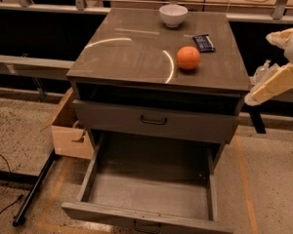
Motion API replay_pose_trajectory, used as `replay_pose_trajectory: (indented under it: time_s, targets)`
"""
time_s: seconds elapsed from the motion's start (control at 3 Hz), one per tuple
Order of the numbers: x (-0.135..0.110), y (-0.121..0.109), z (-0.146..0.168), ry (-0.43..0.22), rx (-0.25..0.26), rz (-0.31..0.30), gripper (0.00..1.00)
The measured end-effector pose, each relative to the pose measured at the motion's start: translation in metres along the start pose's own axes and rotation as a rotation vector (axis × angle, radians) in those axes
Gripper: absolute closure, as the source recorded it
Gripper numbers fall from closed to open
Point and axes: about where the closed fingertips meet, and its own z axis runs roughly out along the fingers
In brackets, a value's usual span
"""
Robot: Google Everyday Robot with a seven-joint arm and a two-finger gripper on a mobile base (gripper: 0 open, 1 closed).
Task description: Place orange into middle drawer
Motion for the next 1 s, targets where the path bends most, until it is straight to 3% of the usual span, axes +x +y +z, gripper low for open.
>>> replay_pose_trajectory:
  time_s: [0.33, 0.67, 1.0]
  targets:
    - [-0.004, -0.041, 0.034, -0.148, 0.054, 0.02, 0.0]
    - [-0.001, -0.042, 0.041, -0.149, 0.048, 0.027, 0.0]
    - [0.013, -0.038, 0.06, -0.155, 0.065, 0.117, 0.0]
